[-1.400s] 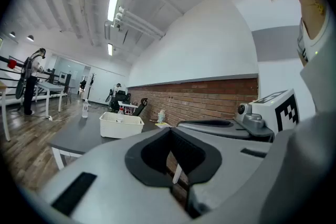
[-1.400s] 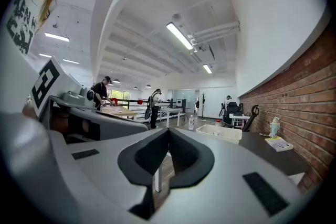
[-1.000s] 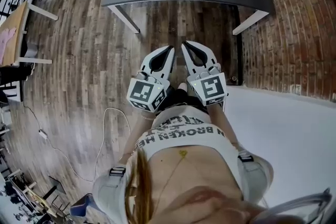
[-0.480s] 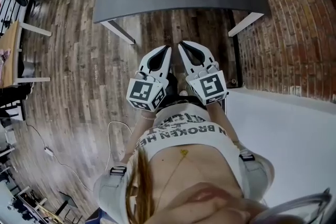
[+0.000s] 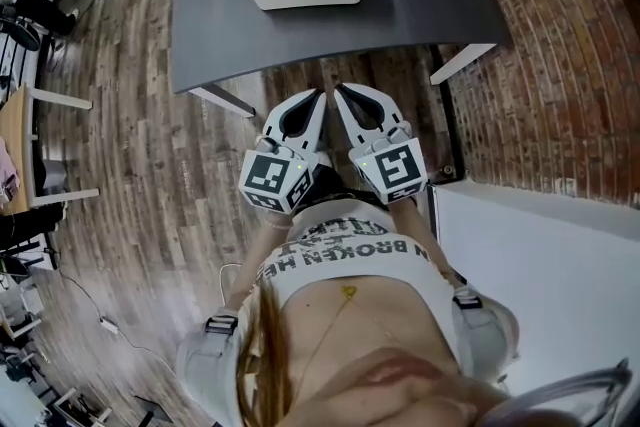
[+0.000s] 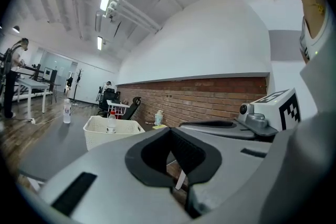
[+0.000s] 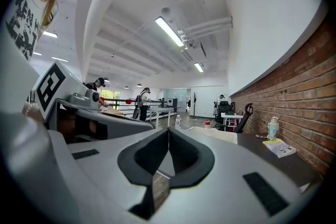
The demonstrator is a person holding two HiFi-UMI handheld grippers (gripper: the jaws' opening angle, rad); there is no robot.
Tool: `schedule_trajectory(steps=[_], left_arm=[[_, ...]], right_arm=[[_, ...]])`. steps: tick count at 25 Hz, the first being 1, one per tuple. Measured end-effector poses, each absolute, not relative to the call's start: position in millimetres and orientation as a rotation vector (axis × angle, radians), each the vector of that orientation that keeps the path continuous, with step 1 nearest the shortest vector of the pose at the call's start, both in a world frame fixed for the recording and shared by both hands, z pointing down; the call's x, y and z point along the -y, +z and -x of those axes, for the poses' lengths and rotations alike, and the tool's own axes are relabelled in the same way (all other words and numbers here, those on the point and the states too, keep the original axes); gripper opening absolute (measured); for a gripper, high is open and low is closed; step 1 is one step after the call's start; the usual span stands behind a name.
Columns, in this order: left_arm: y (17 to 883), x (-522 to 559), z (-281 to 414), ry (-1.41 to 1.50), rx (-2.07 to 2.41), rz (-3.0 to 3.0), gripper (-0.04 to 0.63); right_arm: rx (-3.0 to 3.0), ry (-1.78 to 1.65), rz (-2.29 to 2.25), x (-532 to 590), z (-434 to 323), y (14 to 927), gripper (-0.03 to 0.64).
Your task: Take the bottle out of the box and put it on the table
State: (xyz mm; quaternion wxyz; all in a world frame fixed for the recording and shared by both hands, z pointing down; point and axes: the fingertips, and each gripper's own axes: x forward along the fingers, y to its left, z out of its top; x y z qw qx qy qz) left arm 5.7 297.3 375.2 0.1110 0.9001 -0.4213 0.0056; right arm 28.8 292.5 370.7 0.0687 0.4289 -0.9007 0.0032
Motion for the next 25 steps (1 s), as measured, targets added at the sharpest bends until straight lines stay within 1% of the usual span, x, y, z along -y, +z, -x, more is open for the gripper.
schedule_trajectory(steps=[13, 25], left_arm=[[391.8, -257.1, 31.3, 0.037, 1.183, -2.624, 0.005], [400.6, -229.0, 57.9, 0.017, 1.218, -2.551, 0.005]], right_arm=[[2.697, 0.048, -1.307, -247.2, 11.8, 383.6, 0.009], [2.671, 0.066, -1.264, -218.0, 28.5, 391.2, 0.009]])
